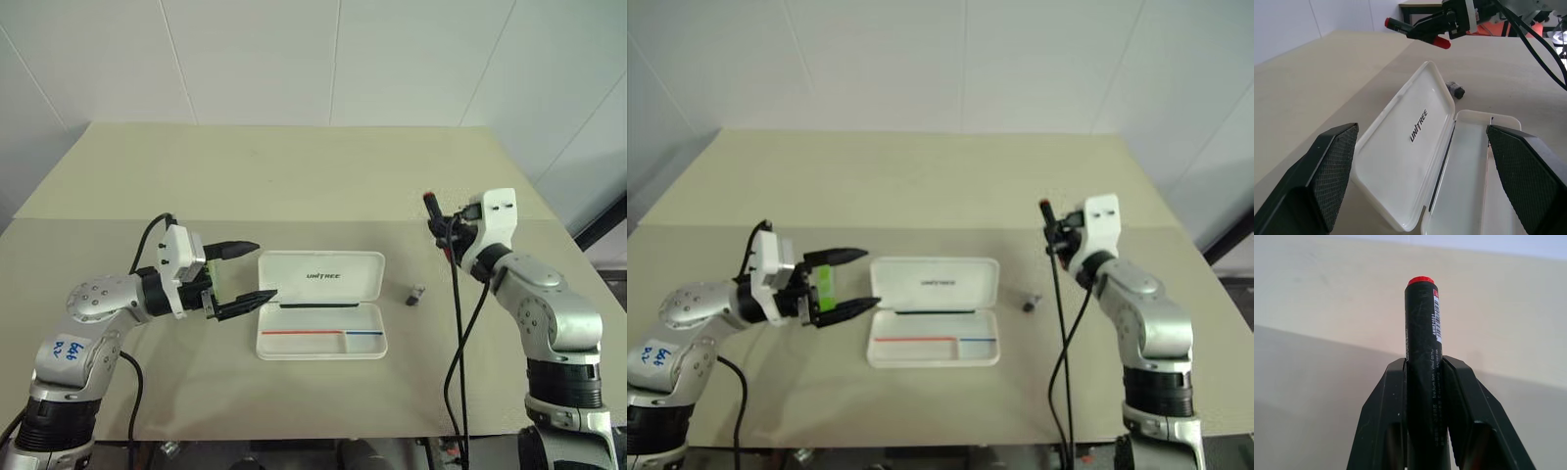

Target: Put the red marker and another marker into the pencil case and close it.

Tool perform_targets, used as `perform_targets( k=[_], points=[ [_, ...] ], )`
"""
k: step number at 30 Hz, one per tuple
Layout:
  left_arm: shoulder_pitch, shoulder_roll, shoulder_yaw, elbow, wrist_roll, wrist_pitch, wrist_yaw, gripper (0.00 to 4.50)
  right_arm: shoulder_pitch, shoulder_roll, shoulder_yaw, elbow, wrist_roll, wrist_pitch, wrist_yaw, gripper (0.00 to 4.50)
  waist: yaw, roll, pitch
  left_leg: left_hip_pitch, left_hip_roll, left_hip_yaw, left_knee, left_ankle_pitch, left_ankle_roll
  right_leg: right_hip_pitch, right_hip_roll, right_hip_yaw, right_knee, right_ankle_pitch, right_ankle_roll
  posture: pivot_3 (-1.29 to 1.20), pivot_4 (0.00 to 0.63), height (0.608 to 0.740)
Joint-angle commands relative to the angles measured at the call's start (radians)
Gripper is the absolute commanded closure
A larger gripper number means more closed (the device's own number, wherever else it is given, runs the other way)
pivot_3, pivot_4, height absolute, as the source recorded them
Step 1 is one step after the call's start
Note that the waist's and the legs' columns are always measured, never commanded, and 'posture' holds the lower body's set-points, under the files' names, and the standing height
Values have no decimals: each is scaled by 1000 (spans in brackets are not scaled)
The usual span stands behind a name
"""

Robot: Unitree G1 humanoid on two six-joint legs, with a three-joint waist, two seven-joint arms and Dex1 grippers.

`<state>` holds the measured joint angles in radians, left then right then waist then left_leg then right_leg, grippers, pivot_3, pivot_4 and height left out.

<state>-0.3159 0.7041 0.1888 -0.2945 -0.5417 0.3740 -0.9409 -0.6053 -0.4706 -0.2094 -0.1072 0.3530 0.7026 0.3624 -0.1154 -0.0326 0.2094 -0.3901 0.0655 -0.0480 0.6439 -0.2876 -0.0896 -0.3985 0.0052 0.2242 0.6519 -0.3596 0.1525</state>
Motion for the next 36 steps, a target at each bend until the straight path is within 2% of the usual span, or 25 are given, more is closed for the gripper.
perform_targets(
  k=[1,4,11,19,22,28,36],
  points=[
    [19,17,48,4,-1,-26,5,0,-66,-23,14,11,11,-93,80,3645,0,0,0,0,0,0,0,0,0,0,0,0,0,0,0,0,150,740],
    [38,22,60,5,-3,-28,5,0,-94,-22,32,15,29,-133,150,3645,1,1,0,0,0,0,0,0,0,0,0,0,0,0,0,0,150,740],
    [42,54,65,54,5,-50,-37,0,-121,-54,99,-21,127,-218,443,3645,2,2,1,0,0,0,0,0,0,0,-1,-1,0,0,0,0,150,740],
    [48,97,85,99,9,-71,-66,0,-147,-81,122,-26,148,-280,573,3645,1,3,2,0,0,-1,1,0,0,0,0,-1,1,0,0,0,150,740],
    [67,112,96,98,7,-74,-77,0,-112,-113,159,-81,144,-298,642,3645,2,4,3,0,1,-1,0,0,0,0,-1,-2,1,0,-1,0,150,740],
    [108,154,127,117,5,-80,-122,0,54,-230,257,-230,142,-295,797,3645,7,4,4,0,1,-1,-1,-1,-1,0,-1,-3,0,-2,-2,0,150,740],
    [150,152,123,117,10,-84,-146,0,138,-236,341,-232,71,-350,822,3645,5,4,4,0,1,-1,3,-1,-1,0,0,-3,2,-2,-1,0,150,740]
  ],
)
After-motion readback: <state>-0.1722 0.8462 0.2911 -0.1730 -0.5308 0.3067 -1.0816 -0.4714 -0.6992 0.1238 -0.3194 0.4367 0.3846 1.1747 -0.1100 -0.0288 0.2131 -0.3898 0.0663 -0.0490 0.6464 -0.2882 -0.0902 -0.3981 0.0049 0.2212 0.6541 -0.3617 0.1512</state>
